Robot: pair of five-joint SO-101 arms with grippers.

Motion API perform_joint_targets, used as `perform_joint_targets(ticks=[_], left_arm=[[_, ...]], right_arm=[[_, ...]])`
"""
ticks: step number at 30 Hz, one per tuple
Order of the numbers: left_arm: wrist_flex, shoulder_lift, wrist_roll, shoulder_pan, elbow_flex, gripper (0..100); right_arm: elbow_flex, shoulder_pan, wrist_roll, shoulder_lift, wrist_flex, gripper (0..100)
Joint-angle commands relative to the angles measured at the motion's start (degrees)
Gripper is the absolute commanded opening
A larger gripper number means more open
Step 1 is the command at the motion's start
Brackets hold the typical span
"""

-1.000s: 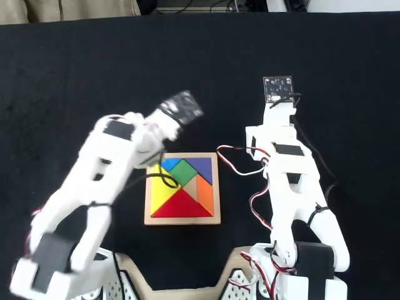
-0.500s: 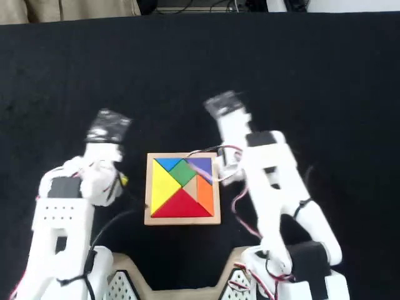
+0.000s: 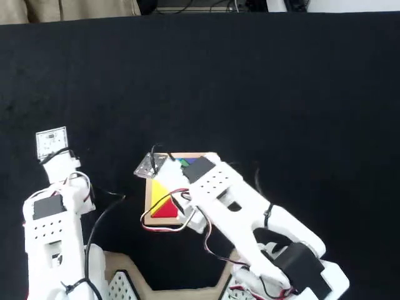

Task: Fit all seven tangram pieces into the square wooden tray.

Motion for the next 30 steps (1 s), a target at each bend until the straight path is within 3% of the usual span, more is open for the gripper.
perform_joint_targets(ticks=[1,7,13,20,30], left_arm=[[-0.9,-0.9,0.5,-1.1,-0.2,3],[-0.9,-0.9,0.5,-1.6,0.3,3],[-0.9,-0.9,0.6,-3.9,0.4,3],[-0.9,-0.9,0.6,-3.6,0.4,3],[-0.9,-0.9,0.6,-3.6,0.4,3]], right_arm=[[0.9,-3.8,1.8,-0.7,0.4,1.1],[5.1,-8.2,9.4,-0.2,-4.8,1.1],[7.0,-5.2,9.9,-0.1,-10.1,1.1],[7.6,3.1,16.3,-0.1,-14.8,1.1],[5.4,3.2,16.0,-0.1,-16.7,1.1]])
